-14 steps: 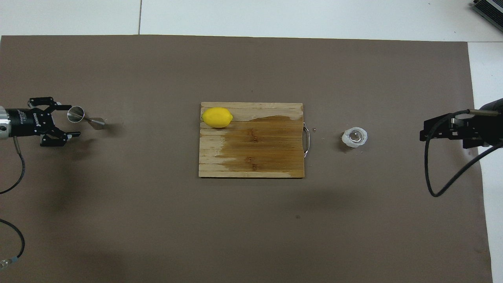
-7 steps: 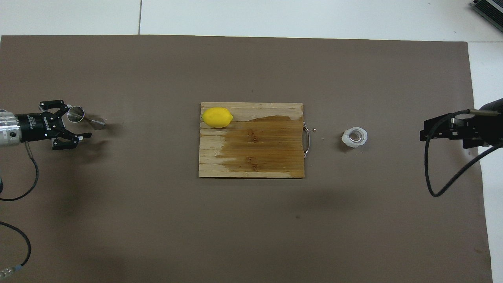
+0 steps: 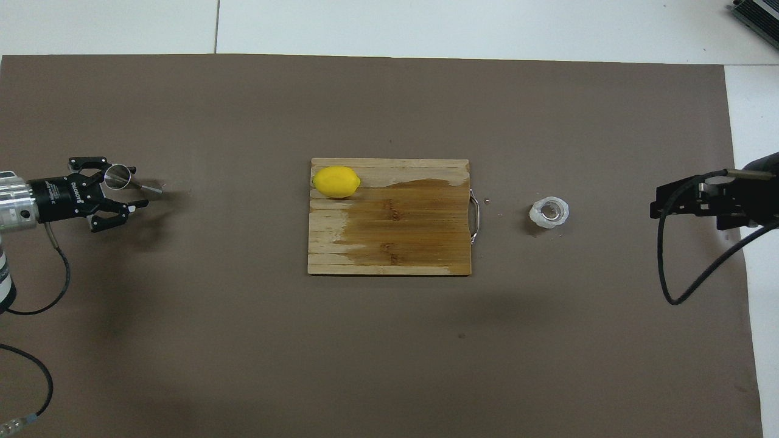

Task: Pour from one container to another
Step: 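Close the left gripper around the small metal cup, then carry the metal cup with the left gripper over the wooden board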

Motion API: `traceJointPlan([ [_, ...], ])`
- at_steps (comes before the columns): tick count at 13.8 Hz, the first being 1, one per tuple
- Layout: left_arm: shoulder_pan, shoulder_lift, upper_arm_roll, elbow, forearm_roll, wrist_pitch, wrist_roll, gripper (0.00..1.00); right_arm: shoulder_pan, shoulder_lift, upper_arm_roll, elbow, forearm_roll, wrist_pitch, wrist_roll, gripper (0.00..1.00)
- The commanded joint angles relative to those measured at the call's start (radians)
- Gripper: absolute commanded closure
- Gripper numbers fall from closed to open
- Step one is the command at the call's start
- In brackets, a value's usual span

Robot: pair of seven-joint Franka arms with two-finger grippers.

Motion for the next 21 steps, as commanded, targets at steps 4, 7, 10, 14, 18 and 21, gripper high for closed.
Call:
traceJointPlan([
  [4, -0.015, -0.070, 0.004, -0.036, -0.087, -0.062, 0.046, 1.00, -0.015, 0.002, 0.010, 0.006, 0.024, -0.011, 0.020, 0.00],
  [7, -0.086, -0.134, -0.005, -0.046, -0.095, -0.064, 0.048, 1.00, -0.015, 0.002, 0.010, 0.006, 0.024, -0.011, 0.020, 0.00],
  [10, -0.160, -0.203, -0.005, -0.097, -0.118, -0.069, 0.037, 1.00, -0.015, 0.002, 0.010, 0.006, 0.024, -0.011, 0.020, 0.00],
  [14, -0.318, -0.257, -0.005, -0.124, -0.182, 0.020, -0.059, 1.00, -0.015, 0.002, 0.010, 0.006, 0.024, -0.011, 0.020, 0.00],
  [18, -0.488, -0.280, -0.005, -0.169, -0.293, 0.152, -0.091, 1.00, -0.015, 0.002, 0.010, 0.006, 0.024, -0.011, 0.020, 0.00],
  [21, -0.625, -0.273, -0.007, -0.177, -0.432, 0.314, -0.130, 1.00, -0.015, 0.002, 0.010, 0.007, 0.024, -0.011, 0.020, 0.00],
])
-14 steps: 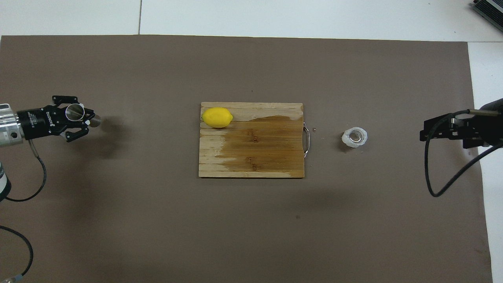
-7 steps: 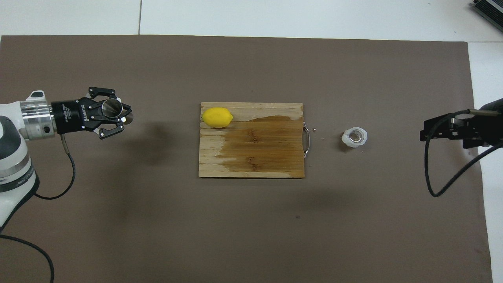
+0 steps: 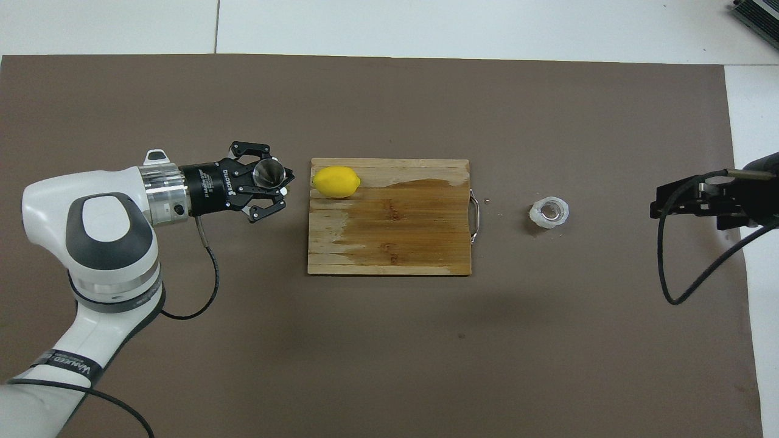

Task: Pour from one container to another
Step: 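Carry the metal cup with the left gripper over the wooden board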

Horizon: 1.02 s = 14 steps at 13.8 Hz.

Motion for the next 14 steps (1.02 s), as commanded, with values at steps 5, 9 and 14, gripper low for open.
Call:
traceJointPlan([
  [5, -0.251, 0.008, 0.016, -0.015, -0.396, 0.332, -0.045, 1.00, -0.015, 0.002, 0.010, 0.006, 0.024, -0.011, 0.020, 0.00],
  [9, -0.348, 0.103, 0.016, 0.069, -0.586, 0.444, -0.034, 1.00, -0.015, 0.002, 0.010, 0.006, 0.024, -0.011, 0.020, 0.00],
  [14, -0.382, 0.168, 0.018, 0.131, -0.682, 0.482, -0.011, 1.00, -0.015, 0.002, 0.010, 0.006, 0.024, -0.011, 0.020, 0.00],
])
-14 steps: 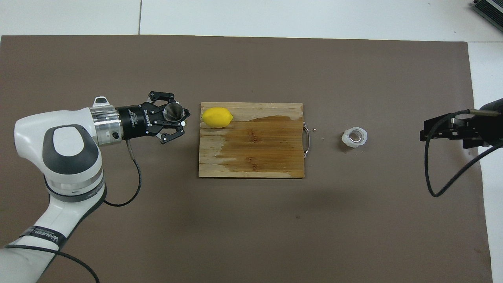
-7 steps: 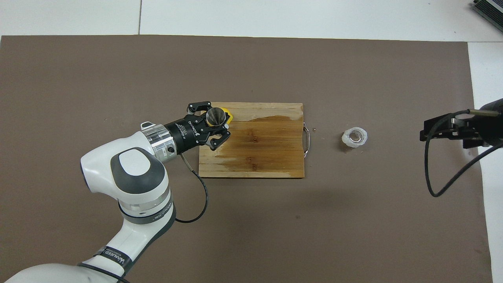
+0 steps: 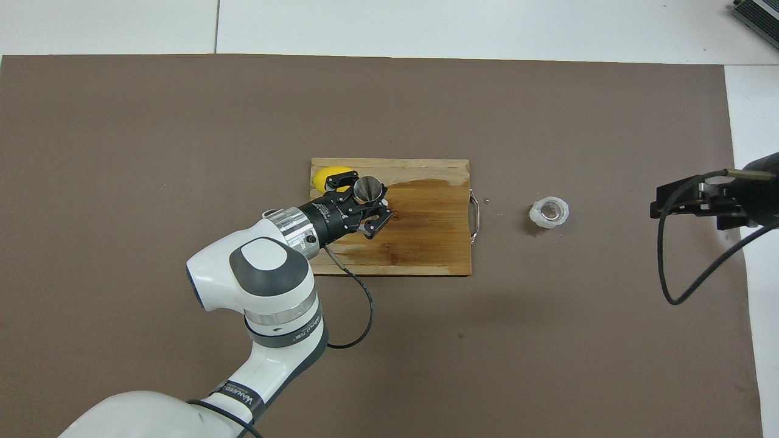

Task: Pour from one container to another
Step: 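Carry the metal cup with the left gripper over the wooden board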

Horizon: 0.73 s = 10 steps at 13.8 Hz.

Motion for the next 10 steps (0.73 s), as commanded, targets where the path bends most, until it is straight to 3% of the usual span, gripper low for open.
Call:
traceJointPlan([
  [1, -0.034, 0.045, 0.015, 0.061, -0.044, 0.046, 0.018, 1.00, -0.015, 0.002, 0.010, 0.006, 0.024, -0.011, 0.020, 0.00],
  [8, -0.082, 0.076, 0.014, 0.068, -0.036, 0.081, 0.096, 1.00, -0.015, 0.002, 0.010, 0.007, 0.024, -0.011, 0.020, 0.00],
  [9, -0.082, 0.076, 0.014, 0.068, -0.035, 0.079, 0.102, 0.87, -0.015, 0.002, 0.010, 0.006, 0.024, -0.011, 0.020, 0.00],
  [10, -0.082, 0.076, 0.014, 0.068, -0.036, 0.082, 0.105, 0.33, -0.015, 0.002, 0.010, 0.006, 0.024, -0.011, 0.020, 0.00],
])
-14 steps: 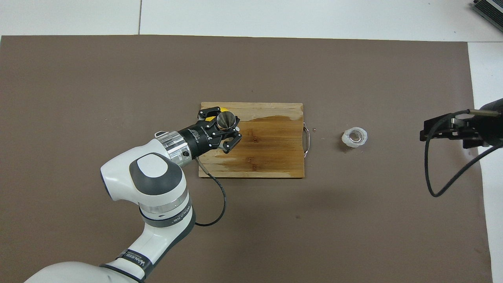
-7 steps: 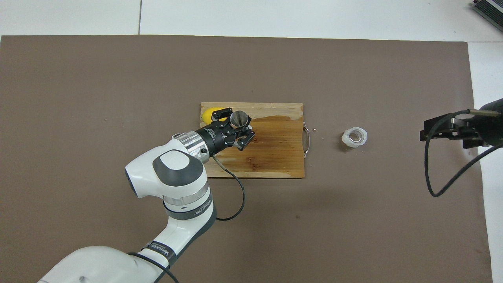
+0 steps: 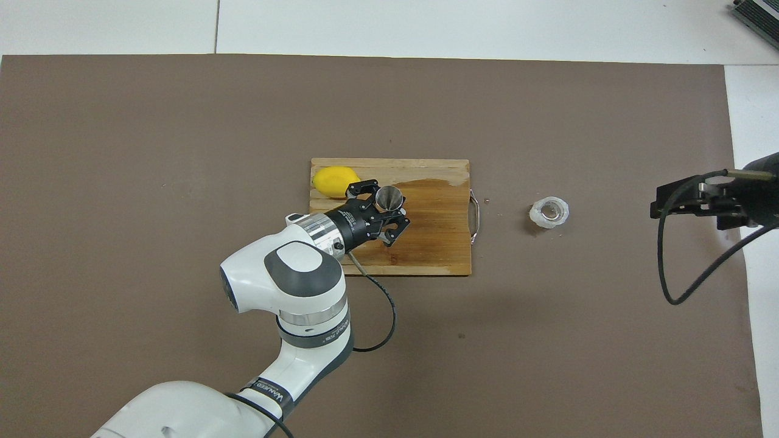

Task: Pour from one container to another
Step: 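Carry the metal cup with the left gripper over the wooden board, then lower the metal cup onto the board and open the left gripper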

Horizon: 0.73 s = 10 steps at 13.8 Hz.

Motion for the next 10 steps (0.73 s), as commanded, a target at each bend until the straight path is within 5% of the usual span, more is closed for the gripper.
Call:
traceJointPlan([
  [1, -0.013, 0.009, 0.013, 0.022, -0.025, 0.027, 0.032, 0.30, -0.015, 0.002, 0.010, 0.006, 0.024, -0.011, 0.020, 0.00],
  [3, -0.013, 0.004, 0.013, 0.022, -0.019, 0.029, 0.040, 0.26, -0.015, 0.002, 0.010, 0.006, 0.024, -0.011, 0.020, 0.00],
  [5, -0.010, -0.016, 0.013, 0.027, 0.007, 0.050, 0.040, 0.04, -0.015, 0.002, 0.010, 0.006, 0.024, -0.011, 0.020, 0.00],
  [10, -0.014, -0.046, 0.013, 0.024, 0.021, 0.095, 0.063, 0.04, -0.015, 0.002, 0.010, 0.006, 0.024, -0.011, 0.020, 0.00],
])
